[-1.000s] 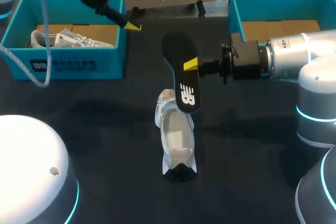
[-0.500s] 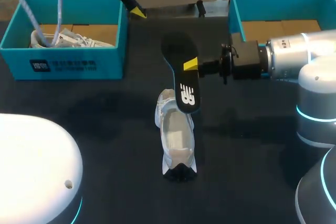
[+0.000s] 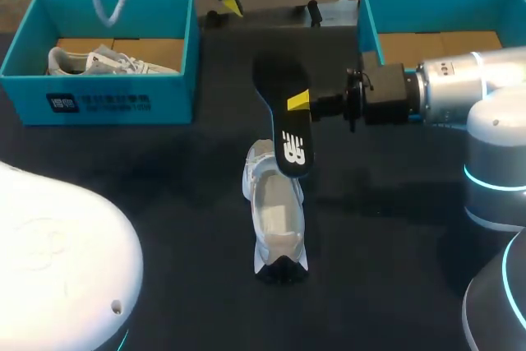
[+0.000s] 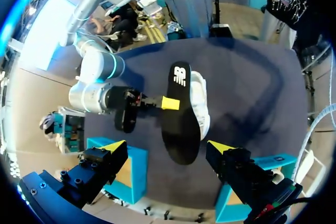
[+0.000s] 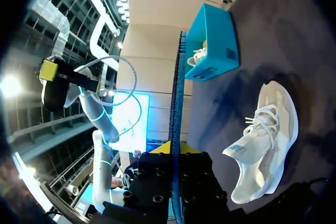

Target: Take the shoe out of the shoebox, open the shoe tongue, remove and reinsert the insole, then place the shoe into the shoebox

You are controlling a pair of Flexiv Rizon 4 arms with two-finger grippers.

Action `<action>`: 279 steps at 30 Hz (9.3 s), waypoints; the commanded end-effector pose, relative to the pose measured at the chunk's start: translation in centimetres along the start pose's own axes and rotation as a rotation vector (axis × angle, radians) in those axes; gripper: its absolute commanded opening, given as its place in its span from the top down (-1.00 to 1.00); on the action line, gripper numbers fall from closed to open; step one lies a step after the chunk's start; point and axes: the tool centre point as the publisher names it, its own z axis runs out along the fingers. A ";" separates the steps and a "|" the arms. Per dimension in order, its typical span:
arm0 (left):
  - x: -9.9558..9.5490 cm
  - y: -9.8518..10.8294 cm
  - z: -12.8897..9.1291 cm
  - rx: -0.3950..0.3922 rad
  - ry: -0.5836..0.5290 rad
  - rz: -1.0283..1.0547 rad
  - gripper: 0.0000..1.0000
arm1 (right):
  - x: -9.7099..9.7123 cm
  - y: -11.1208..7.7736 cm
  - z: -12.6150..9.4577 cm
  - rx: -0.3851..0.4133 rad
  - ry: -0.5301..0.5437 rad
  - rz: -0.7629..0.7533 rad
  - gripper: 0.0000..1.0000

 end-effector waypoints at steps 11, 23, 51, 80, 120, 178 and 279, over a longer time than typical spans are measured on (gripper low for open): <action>-2.2 0.9 0.8 -0.007 0.355 0.016 -1.00 | 0.0 -0.1 0.2 -0.002 -0.001 0.000 1.00; -1.7 1.0 1.3 0.008 0.136 0.010 -1.00 | 0.0 -0.1 0.2 -0.002 -0.001 0.000 1.00; 5.2 -2.0 0.2 -0.033 -0.612 -0.037 -1.00 | 0.0 -0.1 0.2 -0.002 -0.001 0.000 1.00; 8.3 -2.9 4.0 -0.051 -0.911 0.158 -1.00 | 0.0 -0.1 0.2 -0.002 -0.001 0.000 1.00; 9.2 -2.3 10.9 -0.060 -1.162 0.151 -1.00 | 0.0 -0.1 0.2 -0.002 -0.001 0.000 1.00; 3.6 -1.2 15.5 -0.183 -1.155 0.078 0.43 | -0.6 -0.9 1.3 -0.051 0.073 0.042 1.00; 7.7 -13.1 14.5 0.199 -1.137 -0.131 1.00 | -4.7 -5.7 -7.3 0.392 -0.483 -1.126 -1.00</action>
